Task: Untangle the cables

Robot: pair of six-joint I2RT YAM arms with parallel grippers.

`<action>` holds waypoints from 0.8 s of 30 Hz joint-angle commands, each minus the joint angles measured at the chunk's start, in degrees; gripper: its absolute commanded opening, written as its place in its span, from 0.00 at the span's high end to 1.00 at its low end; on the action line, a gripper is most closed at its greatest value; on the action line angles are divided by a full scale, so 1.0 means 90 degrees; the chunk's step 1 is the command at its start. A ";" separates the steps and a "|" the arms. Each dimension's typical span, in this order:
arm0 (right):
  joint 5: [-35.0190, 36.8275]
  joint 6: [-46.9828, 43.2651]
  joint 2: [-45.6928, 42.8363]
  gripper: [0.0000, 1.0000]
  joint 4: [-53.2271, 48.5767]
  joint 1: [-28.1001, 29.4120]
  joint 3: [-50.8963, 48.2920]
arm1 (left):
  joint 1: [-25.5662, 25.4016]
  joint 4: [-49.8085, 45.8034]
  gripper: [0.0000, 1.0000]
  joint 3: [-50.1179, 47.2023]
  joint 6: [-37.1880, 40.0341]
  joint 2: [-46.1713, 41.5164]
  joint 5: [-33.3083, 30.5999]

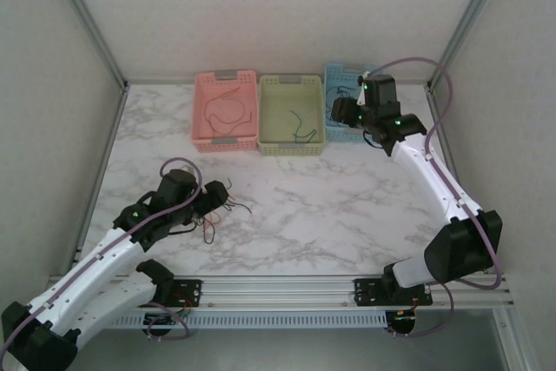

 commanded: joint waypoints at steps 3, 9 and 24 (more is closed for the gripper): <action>-0.0159 -0.0049 -0.0375 0.40 0.0116 0.0117 -0.0519 | 0.0056 0.0561 0.27 -0.0023 -0.0469 0.0397 0.0125; -0.0418 0.0025 -0.0529 0.40 0.0081 0.0117 -0.0700 | 0.0053 0.0647 0.55 0.0181 -0.0303 0.0866 0.0133; -0.0619 0.0234 -0.1061 0.41 0.0212 0.0127 -0.1028 | 0.0059 -0.0139 1.00 0.0799 0.0583 0.0393 -0.0430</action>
